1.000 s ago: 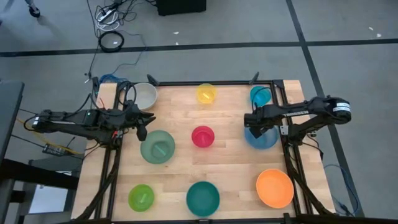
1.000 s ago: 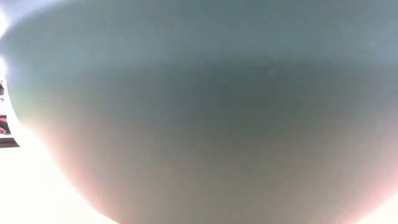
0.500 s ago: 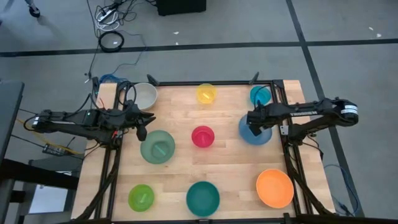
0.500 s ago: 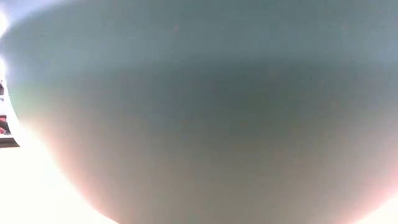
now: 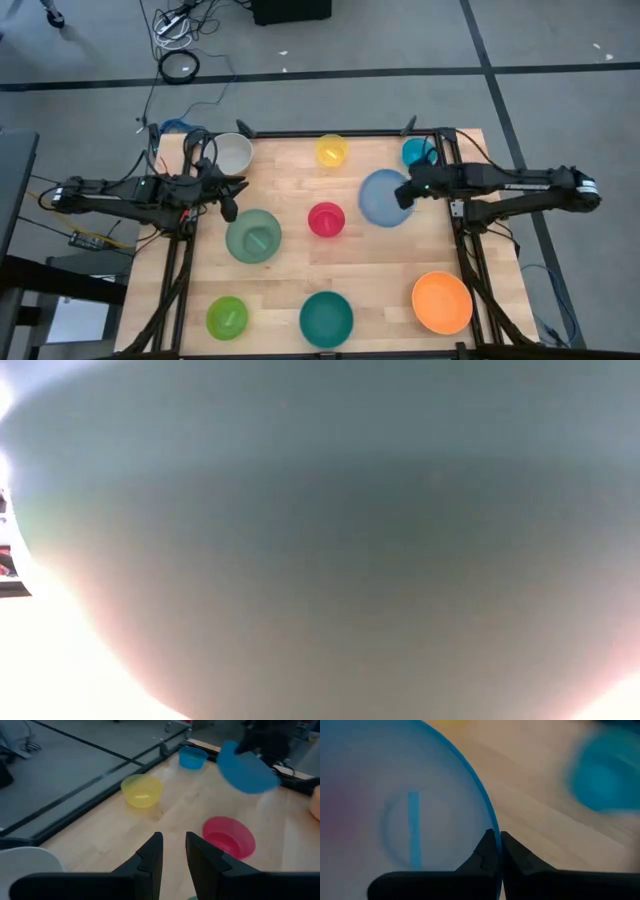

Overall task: Nest bowls inside each other
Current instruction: Stack the large blue bowl on top of the top light green bowl

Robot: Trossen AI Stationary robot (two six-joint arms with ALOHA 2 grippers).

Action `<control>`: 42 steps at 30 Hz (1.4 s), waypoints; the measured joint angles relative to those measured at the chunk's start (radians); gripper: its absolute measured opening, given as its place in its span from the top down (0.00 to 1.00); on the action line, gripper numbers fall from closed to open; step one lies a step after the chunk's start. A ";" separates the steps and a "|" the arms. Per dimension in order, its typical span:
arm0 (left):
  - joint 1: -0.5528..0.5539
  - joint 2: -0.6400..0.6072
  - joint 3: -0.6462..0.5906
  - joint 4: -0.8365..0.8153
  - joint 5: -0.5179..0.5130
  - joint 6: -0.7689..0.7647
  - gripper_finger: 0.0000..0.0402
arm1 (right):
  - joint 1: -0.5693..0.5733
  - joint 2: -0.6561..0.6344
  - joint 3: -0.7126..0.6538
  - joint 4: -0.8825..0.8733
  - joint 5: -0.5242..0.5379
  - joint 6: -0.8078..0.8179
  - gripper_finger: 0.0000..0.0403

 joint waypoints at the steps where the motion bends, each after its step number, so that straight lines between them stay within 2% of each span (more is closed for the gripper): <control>1: 0.000 0.000 0.000 0.017 -0.001 0.003 0.77 | 0.017 0.008 0.000 0.102 -0.014 -0.023 1.00; 4: 0.000 -0.003 0.000 0.097 0.000 0.021 0.77 | 0.066 0.075 0.002 0.437 -0.041 -0.100 1.00; 8: 0.000 -0.008 0.051 0.161 0.000 0.021 0.77 | 0.109 0.237 0.012 0.815 -0.073 -0.198 1.00; 11: 0.000 -0.010 0.117 0.179 0.000 0.012 0.77 | 0.125 0.382 0.079 0.938 -0.073 -0.267 1.00; 14: 0.000 -0.010 0.190 0.179 0.000 0.000 0.77 | 0.134 0.535 0.197 0.984 -0.073 -0.331 1.00; 19: 0.000 -0.011 0.264 0.173 0.012 -0.002 0.77 | 0.138 0.784 0.473 0.909 -0.115 -0.419 1.00; 25: 0.000 -0.016 0.280 0.124 0.028 -0.042 0.77 | 0.137 1.046 0.845 0.622 -0.125 -0.518 1.00; 30: 0.000 -0.021 0.281 0.069 0.096 -0.109 0.77 | 0.137 1.203 1.076 0.450 -0.125 -0.557 1.00; 36: -0.001 -0.021 0.281 0.005 0.134 -0.163 0.77 | 0.131 1.344 1.247 0.346 -0.126 -0.575 1.00; 42: -0.001 -0.021 0.281 -0.031 0.136 -0.182 0.77 | 0.131 1.431 1.319 0.346 -0.135 -0.591 0.99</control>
